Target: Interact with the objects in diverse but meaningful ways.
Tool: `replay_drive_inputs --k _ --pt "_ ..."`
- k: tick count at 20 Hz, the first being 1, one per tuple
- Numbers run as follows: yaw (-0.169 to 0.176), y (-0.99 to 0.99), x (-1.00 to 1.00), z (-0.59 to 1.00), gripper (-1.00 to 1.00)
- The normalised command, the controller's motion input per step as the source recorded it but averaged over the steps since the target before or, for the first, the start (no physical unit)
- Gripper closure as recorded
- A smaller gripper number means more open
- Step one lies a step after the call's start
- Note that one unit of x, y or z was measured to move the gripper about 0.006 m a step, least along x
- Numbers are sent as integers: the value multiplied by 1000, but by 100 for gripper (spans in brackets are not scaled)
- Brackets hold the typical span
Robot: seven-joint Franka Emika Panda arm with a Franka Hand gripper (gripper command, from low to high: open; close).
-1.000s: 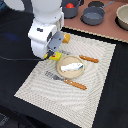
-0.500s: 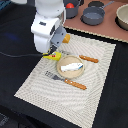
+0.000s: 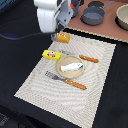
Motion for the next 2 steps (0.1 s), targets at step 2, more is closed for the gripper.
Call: replay_drive_inputs --k 2 --pt "0 49 -81 -7 -100"
